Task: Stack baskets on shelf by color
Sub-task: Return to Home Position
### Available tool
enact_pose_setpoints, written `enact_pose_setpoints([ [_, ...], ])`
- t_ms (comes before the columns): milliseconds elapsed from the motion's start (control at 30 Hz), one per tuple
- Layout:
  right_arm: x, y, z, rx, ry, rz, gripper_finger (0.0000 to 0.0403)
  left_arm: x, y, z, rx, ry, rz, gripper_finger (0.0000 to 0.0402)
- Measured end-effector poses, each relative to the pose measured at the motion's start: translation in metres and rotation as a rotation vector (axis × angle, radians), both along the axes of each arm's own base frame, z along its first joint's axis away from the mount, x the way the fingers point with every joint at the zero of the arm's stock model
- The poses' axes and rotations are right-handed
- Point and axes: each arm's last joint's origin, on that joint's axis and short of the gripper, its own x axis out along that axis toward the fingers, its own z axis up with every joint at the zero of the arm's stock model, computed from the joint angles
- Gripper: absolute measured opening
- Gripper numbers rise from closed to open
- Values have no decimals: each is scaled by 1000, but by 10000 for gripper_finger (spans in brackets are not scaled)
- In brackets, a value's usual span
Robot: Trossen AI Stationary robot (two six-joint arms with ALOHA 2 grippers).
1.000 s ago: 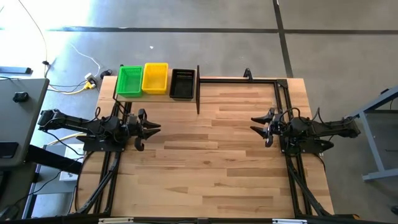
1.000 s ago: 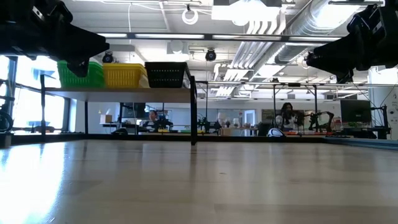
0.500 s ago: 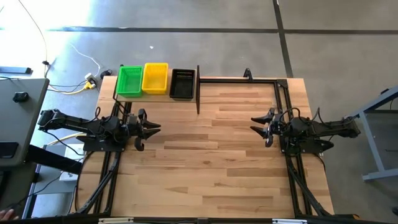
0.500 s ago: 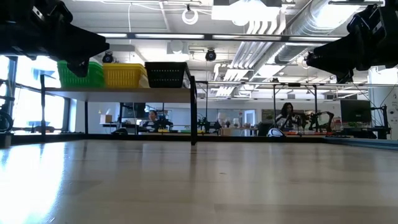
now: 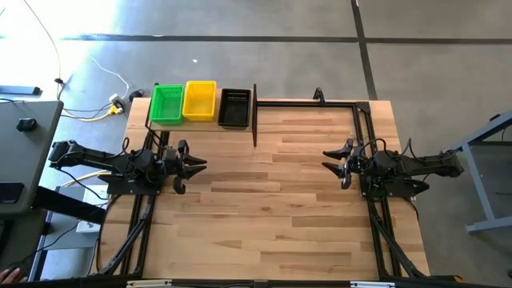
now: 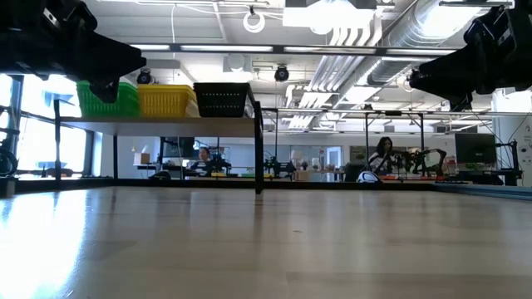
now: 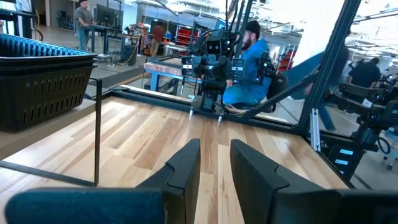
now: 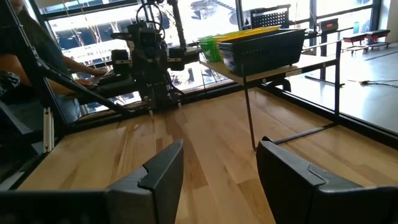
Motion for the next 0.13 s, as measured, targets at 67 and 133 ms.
enact_pose_setpoints([
  [67,0,0,0,0,0,0,185,0,0,0,0,0,0,78],
  [133,0,0,0,0,1,0,185,0,0,0,0,0,0,78],
])
